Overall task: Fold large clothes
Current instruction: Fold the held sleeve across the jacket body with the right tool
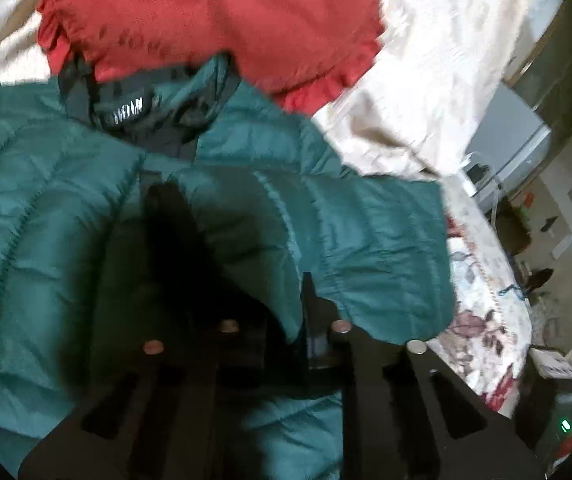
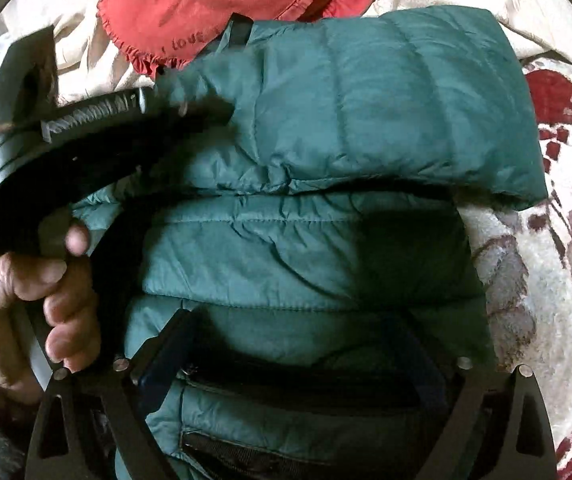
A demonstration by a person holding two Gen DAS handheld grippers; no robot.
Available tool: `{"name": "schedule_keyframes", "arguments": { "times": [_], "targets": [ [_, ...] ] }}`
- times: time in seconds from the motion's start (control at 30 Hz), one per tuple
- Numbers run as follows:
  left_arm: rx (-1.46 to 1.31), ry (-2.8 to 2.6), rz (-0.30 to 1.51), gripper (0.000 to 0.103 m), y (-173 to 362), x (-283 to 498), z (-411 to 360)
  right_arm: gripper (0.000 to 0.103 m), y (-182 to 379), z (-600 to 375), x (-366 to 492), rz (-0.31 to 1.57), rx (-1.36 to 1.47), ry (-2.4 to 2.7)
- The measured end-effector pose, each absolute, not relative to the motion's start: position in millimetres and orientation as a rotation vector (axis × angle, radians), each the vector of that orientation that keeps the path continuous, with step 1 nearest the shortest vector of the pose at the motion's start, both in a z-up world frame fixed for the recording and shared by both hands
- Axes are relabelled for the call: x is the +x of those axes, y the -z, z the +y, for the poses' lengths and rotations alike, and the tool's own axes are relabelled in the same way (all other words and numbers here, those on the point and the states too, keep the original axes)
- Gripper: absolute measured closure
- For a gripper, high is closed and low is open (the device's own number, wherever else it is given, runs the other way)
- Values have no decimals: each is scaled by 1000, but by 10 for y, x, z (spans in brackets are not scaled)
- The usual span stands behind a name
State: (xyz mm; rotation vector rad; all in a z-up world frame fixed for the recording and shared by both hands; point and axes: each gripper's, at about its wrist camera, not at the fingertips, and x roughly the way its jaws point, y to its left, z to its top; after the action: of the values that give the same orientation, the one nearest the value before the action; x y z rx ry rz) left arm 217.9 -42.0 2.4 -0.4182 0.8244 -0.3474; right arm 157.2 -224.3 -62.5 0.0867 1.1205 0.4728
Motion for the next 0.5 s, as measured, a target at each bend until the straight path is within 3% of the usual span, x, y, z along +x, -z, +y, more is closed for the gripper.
{"name": "schedule_keyframes", "arguments": {
  "times": [0.3, 0.5],
  "targets": [
    [-526, 241, 602, 93, -672, 1615, 634, 3, 634, -2267, 1590, 1131, 96, -480],
    [-557, 122, 704, 91, -327, 1568, 1231, 0, 632, -2264, 1608, 1139, 92, -479]
  ]
}}
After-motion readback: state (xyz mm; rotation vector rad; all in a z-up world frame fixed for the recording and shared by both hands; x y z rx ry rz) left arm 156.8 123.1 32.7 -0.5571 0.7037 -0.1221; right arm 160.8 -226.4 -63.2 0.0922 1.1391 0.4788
